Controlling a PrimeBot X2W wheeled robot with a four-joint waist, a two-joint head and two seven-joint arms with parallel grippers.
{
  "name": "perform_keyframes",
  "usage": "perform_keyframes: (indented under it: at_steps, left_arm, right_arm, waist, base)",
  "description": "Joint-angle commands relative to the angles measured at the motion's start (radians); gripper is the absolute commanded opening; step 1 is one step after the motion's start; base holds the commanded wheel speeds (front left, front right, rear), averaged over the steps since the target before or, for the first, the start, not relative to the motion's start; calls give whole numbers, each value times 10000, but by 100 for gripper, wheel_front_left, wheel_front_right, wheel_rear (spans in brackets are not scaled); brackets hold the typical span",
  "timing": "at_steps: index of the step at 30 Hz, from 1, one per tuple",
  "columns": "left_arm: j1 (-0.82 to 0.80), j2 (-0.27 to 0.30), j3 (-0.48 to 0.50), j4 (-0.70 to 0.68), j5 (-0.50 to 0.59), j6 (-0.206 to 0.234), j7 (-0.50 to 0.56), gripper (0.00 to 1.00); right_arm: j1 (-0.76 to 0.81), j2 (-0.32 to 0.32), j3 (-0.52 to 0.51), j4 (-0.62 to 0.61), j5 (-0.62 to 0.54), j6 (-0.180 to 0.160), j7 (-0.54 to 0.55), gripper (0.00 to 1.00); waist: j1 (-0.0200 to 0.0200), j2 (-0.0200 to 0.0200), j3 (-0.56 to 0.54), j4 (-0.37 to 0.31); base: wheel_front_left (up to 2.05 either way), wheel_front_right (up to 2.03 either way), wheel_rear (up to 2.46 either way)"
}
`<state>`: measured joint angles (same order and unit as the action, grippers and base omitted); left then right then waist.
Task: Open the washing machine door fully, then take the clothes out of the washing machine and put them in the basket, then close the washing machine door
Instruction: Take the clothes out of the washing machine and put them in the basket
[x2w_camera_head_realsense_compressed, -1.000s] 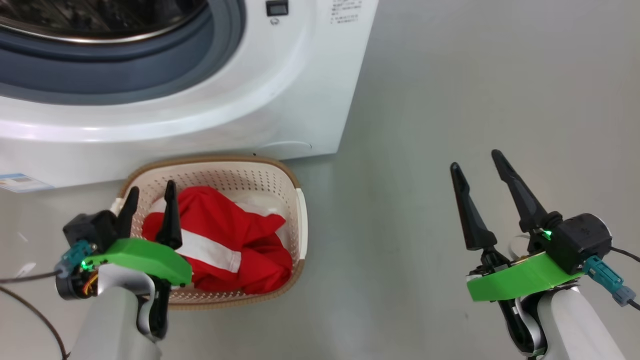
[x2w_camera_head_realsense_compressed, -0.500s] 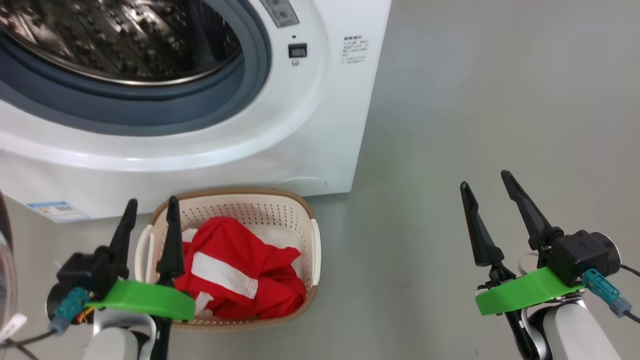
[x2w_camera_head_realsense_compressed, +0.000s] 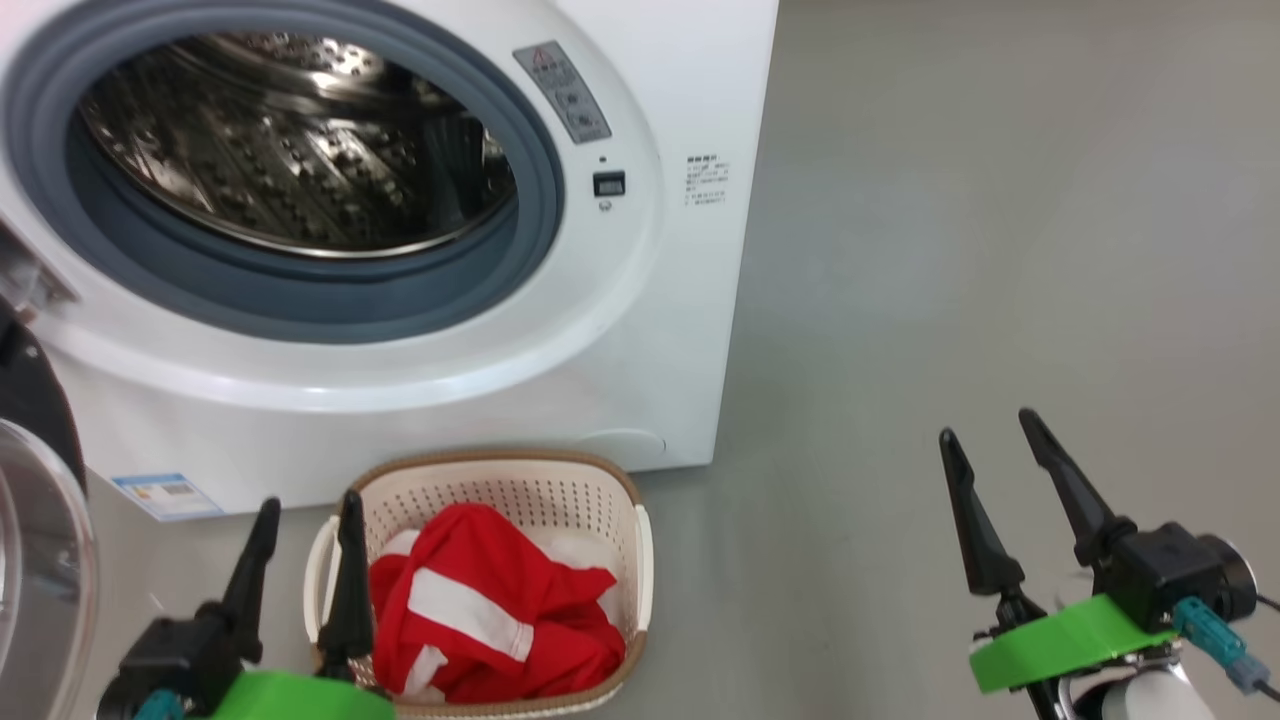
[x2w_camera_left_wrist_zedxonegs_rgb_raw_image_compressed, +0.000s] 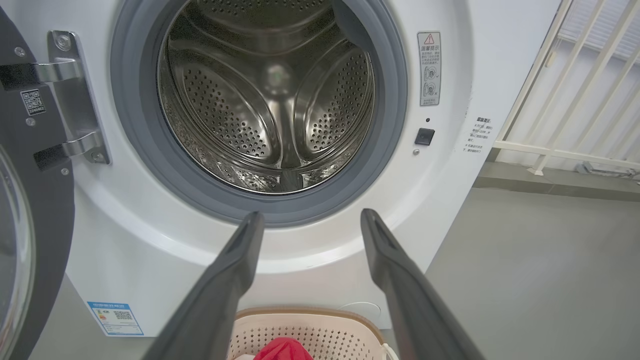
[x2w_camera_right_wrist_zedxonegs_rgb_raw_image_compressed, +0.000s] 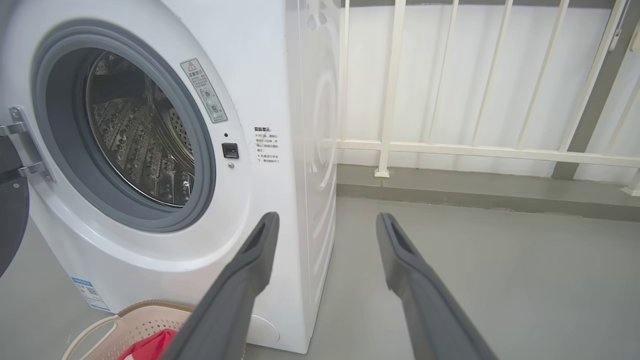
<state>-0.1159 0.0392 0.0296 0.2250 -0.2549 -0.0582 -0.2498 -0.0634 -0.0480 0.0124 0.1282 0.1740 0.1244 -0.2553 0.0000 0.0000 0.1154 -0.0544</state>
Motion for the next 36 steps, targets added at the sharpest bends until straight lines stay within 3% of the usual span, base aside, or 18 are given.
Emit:
perform_keyframes:
  at_steps: [1,17,36]
  left_arm:
    - [151,112,266,-381,-62,110,-120,100]
    - [1788,111,206,-1342,-120,390,-120,100]
    - [2057,119,156,-1421,142,384,-120,100]
  right_arm:
    - [59,-22,173,-283,-75,63,-65,100]
    - [1286,-22,-80,-863,131,63,-65,100]
    - [1623,-22,-56,-1017,289,63,-65,100]
  waist:
    - [0,0,-449,49]
    - [0,0,-1353,-23]
    - [0,0,-1498,77]
  base:
    - [0,0,0]
    - [0,0,0]
    - [0,0,0]
